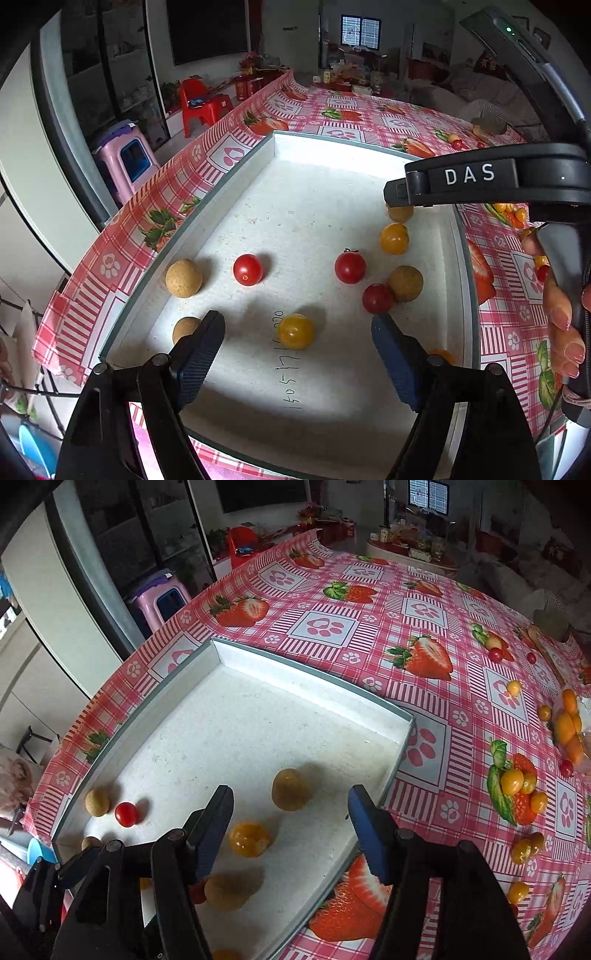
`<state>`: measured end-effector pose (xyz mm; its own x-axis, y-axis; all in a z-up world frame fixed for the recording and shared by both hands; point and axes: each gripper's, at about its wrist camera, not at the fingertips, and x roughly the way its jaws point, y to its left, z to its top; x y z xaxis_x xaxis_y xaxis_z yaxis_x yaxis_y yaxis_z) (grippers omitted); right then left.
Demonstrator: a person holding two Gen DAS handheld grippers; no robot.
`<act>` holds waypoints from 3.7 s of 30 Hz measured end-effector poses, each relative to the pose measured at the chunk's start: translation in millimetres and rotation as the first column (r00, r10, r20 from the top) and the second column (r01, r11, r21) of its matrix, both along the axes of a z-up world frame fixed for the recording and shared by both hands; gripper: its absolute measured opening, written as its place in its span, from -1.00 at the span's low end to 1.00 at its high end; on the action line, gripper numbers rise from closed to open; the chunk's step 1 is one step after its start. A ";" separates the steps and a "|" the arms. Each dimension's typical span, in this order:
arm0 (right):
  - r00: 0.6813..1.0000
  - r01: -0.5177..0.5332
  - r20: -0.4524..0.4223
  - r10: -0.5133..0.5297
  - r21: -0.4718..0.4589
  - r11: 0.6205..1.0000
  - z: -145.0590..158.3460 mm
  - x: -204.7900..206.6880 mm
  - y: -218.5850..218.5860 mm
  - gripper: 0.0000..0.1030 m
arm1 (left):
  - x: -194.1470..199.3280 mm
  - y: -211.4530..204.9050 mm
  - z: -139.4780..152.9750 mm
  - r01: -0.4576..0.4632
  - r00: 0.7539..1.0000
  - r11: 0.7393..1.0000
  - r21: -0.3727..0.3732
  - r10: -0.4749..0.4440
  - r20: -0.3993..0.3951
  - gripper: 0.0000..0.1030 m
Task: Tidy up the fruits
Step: 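Move both grippers back to the fruit pile, then grasp a red cherry tomato with the right gripper while the left grasps a yellow tomato, then carry both fruits into the white tray and open both grippers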
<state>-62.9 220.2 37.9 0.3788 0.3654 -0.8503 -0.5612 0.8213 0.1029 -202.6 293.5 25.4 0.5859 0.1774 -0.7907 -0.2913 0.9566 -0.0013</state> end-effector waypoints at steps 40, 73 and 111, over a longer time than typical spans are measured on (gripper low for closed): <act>0.928 0.367 0.065 -0.366 -0.007 0.930 -30.1 -47.2 -216.8 0.58 | 151.8 -142.2 31.3 0.305 0.949 0.950 -0.075 -0.309 -0.062 0.61; 0.945 0.321 0.043 -0.323 0.058 0.945 -31.9 -32.7 -209.4 -0.55 | 222.6 -192.3 -10.0 0.431 0.897 0.900 -0.061 -0.435 -0.073 -0.53; 0.954 0.299 -0.001 -0.300 0.077 0.951 -30.5 -21.0 -216.9 -0.54 | 68.5 -153.9 -11.0 0.322 0.944 0.942 -0.094 -0.326 -0.039 -0.53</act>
<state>-83.9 3.3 7.4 0.4891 0.2966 -0.8202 -0.2920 0.9418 0.1664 -134.1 139.5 14.4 0.5568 -0.0842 -0.8263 0.0324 0.9963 -0.0797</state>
